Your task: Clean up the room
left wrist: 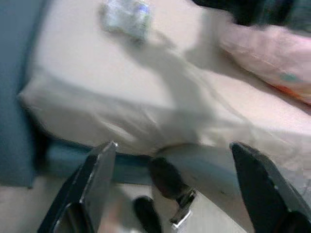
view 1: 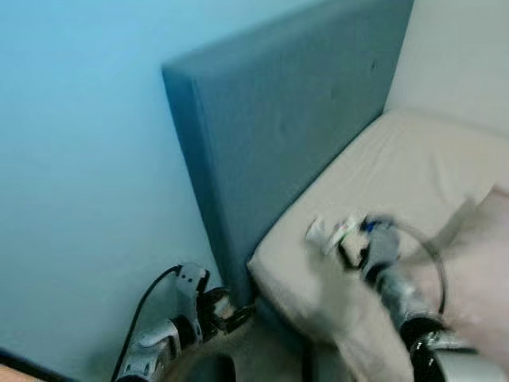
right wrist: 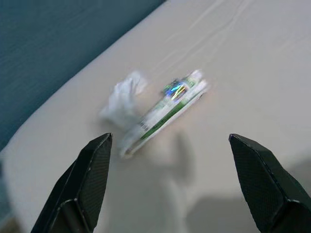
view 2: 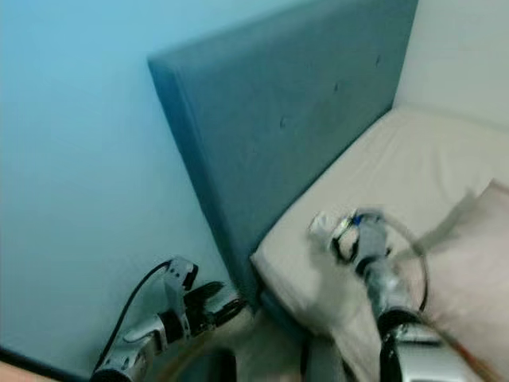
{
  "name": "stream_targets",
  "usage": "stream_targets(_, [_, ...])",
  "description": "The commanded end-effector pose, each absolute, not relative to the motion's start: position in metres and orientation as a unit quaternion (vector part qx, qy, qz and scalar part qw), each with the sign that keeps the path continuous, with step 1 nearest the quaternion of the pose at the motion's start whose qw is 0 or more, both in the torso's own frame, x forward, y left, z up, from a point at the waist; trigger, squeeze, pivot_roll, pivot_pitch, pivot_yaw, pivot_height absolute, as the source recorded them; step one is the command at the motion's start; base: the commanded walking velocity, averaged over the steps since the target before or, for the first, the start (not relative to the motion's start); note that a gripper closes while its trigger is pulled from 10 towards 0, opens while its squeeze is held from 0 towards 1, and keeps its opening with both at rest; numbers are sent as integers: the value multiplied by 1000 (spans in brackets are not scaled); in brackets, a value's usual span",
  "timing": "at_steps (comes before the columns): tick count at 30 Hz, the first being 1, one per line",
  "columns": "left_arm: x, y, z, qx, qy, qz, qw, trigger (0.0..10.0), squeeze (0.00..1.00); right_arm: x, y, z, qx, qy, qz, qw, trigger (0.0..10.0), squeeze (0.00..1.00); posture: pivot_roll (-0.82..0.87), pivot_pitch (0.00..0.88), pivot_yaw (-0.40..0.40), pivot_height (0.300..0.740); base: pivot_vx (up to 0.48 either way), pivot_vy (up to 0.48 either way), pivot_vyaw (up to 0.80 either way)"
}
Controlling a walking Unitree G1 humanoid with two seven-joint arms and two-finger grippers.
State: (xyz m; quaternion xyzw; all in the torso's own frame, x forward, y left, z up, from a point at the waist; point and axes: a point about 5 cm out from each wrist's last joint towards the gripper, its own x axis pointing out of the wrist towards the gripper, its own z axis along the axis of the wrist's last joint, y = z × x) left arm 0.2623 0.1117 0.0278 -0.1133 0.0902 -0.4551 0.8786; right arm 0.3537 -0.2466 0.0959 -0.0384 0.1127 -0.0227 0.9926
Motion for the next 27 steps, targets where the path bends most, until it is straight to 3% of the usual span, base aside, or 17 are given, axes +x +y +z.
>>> stream_targets(1, [265, 116, 38, -111, 70, -455, 881, 10000, 0, 363, -236, 110, -27, 79, 1, 996, 10000, 0, -24, 237, 63, 551, 0, 0, 0])
stream_targets(6, [272, 122, 54, -110, 34, -429, 896, 10000, 0, 374, -224, 130, -18, 44, 33, 998, 10000, 0, -15, 272, 59, 536, 0, 0, 0])
stream_targets(9, [279, 130, 78, -123, -11, -403, 907, 10000, 0, 385, -204, 147, -22, 22, 70, 997, 10000, 0, 3, 314, 53, 521, 0, 0, 0])
stream_targets(12, [271, 131, 93, -125, -28, -408, 904, 10000, 0, 389, -195, 150, -51, 28, 73, 996, 10000, 0, 19, 338, 55, 506, 0, 0, 0])
stream_targets(22, [255, 124, 103, -125, -26, -425, 896, 10000, 0, 393, -207, 161, -63, 23, 26, 997, 10000, 0, 40, 374, 56, 476, 0, 0, 0])
stream_targets(27, [241, 114, 110, -131, -25, -441, 888, 10000, 0, 397, -229, 186, -72, -11, -24, 997, 10000, 0, 67, 431, 63, 476, 0, 0, 0])
